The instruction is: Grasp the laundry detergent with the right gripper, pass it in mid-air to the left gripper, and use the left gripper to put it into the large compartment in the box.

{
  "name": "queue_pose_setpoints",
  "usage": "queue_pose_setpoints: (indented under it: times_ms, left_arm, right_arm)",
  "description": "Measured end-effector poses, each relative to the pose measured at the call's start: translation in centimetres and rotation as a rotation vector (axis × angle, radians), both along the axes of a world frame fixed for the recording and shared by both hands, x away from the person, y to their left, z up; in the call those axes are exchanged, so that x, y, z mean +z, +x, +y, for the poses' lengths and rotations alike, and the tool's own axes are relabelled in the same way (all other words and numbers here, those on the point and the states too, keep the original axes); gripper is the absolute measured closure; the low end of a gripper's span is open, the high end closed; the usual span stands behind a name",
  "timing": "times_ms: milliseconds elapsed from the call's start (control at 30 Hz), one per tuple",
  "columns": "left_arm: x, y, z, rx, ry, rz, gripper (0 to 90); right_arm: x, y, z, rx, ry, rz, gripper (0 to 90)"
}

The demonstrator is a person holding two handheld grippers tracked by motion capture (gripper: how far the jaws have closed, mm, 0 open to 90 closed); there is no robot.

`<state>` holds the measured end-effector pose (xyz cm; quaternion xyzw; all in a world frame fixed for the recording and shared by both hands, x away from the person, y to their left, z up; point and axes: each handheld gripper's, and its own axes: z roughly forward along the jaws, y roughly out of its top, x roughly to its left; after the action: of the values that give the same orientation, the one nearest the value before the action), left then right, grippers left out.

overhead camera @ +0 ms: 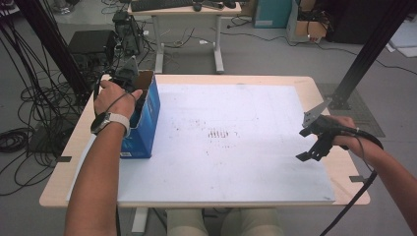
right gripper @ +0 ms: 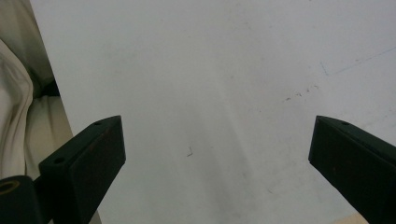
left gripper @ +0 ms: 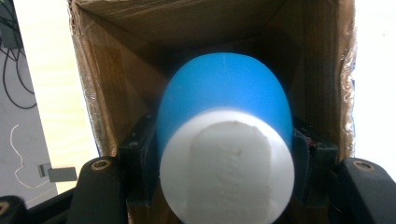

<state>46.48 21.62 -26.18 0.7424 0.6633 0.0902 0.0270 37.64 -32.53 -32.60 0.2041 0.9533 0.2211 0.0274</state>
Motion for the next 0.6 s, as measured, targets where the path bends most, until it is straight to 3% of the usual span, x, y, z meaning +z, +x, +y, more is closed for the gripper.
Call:
queue_pose_setpoints:
  times_ms: [600]
  left_arm:
    - [-0.02, -0.04, 0.02, 0.007, 0.001, -0.004, 37.4]
  right_arm:
    - [0.03, -0.06, -0.06, -0.001, 0.006, -0.008, 4.0]
